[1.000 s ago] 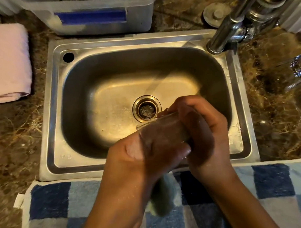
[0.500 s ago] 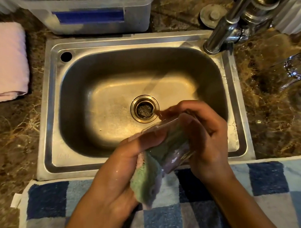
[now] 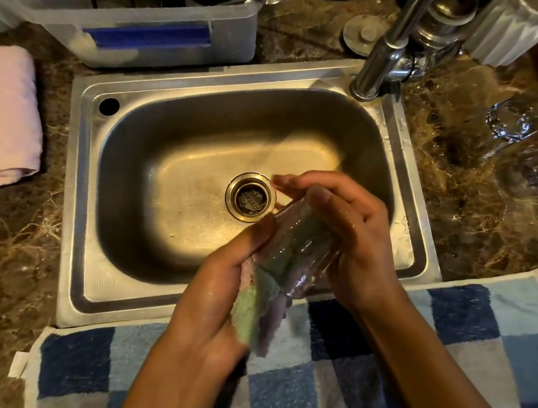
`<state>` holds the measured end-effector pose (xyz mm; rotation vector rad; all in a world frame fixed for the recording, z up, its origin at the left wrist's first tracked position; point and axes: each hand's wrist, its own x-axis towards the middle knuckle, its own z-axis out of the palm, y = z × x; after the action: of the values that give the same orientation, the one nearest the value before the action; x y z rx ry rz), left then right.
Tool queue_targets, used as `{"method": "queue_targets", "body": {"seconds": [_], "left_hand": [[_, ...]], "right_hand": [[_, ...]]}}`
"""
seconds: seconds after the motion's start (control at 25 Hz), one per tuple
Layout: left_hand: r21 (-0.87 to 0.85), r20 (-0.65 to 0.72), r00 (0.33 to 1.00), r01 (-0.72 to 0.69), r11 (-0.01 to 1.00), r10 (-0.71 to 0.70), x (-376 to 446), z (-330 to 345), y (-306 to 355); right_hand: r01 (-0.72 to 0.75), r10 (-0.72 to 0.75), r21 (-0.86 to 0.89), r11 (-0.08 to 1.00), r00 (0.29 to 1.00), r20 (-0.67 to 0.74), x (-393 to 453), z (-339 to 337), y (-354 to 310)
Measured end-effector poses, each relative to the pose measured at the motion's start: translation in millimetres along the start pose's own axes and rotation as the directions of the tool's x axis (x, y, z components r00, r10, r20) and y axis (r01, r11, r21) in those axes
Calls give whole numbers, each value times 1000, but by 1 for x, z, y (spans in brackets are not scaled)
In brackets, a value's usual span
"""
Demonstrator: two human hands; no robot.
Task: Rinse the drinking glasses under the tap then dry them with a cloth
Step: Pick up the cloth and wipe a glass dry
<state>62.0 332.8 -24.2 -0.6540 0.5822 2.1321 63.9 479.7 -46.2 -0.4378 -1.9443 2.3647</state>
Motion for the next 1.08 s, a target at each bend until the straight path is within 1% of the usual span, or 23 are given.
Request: {"method": "queue_targets", "body": {"seconds": [0.04,0.08,0.12,0.16,0.24,0.28,0.32,0.36,0.4,0.44,0.48,0.52,0.56,0.64,0.68,0.76,0.8,0.84,0.88,0.92,0.96,1.0,1.08], "left_hand": [[-110,58,998,38,993,-31,0,2,3],[-80,79,997,-6,997,12,2,3,0],[110,61,990,-134,985,128,2,4,-7],[344,54,961,-272,899,270,0,8,-14],[712,112,845,-435,551,523,0,9,-27],[800,133,795,-438,409,591,-1,6,-30],[836,102,785,-401,375,612,-2,4,-32],[805,46,815,-373,462,578,-2,3,-28],[665,-11,888,-337,666,460,-1,3,-22],[377,14,967,-240,894,254,0,4,-12],[36,113,992,-57,998,53,0,4,-3],[-142,174,984,53,988,-28,0,2,5],[-148,188,981,69,987,-41,-1,2,8],[142,111,990,-105,984,89,0,6,-8],[292,62,973,-232,928,223,-1,9,-21],[545,-4,884,-390,742,468,-1,17,-43],[618,-22,845,-409,672,535,-2,19,-48],[627,-44,830,-411,662,557,-3,17,-48],[578,-85,842,-393,715,532,-5,15,-41],[446,-130,899,-323,835,417,-5,10,-29],[218,-81,966,-221,950,244,-6,4,-16],[0,27,993,-115,993,115,-5,3,-4],[-61,102,994,-19,998,25,-5,3,4]], "right_hand": [[48,-46,51,998,999,-26,2,1,0],[60,-54,86,995,996,-67,4,3,0],[38,-27,103,994,994,-110,5,5,-1],[-7,23,104,995,987,-156,7,9,-2],[-131,147,83,988,959,-241,9,17,-6],[-191,205,78,978,942,-265,8,20,-6],[-235,248,80,969,928,-279,6,21,-5],[-254,265,76,964,923,-279,5,20,-4],[-232,243,73,970,939,-243,5,19,-3],[-171,189,118,978,970,-155,3,16,-4],[-106,122,201,974,990,-65,1,12,-6],[-69,70,292,954,998,7,0,9,-7],[-51,44,345,937,999,27,1,7,-8],[-48,67,320,946,997,-48,4,9,-8],[-74,111,298,952,988,-109,6,11,-6],[-181,230,226,957,950,-212,6,19,-6],[-229,275,204,952,932,-237,5,22,-6],[-249,290,194,949,929,-230,1,22,-3],[-250,283,170,953,937,-205,-2,20,-2],[-245,269,163,956,952,-147,-5,18,0],[-236,246,171,957,968,-41,-8,14,0],[-216,211,207,954,976,47,-9,12,-1],[-163,117,367,916,983,145,-8,9,-3]]}}
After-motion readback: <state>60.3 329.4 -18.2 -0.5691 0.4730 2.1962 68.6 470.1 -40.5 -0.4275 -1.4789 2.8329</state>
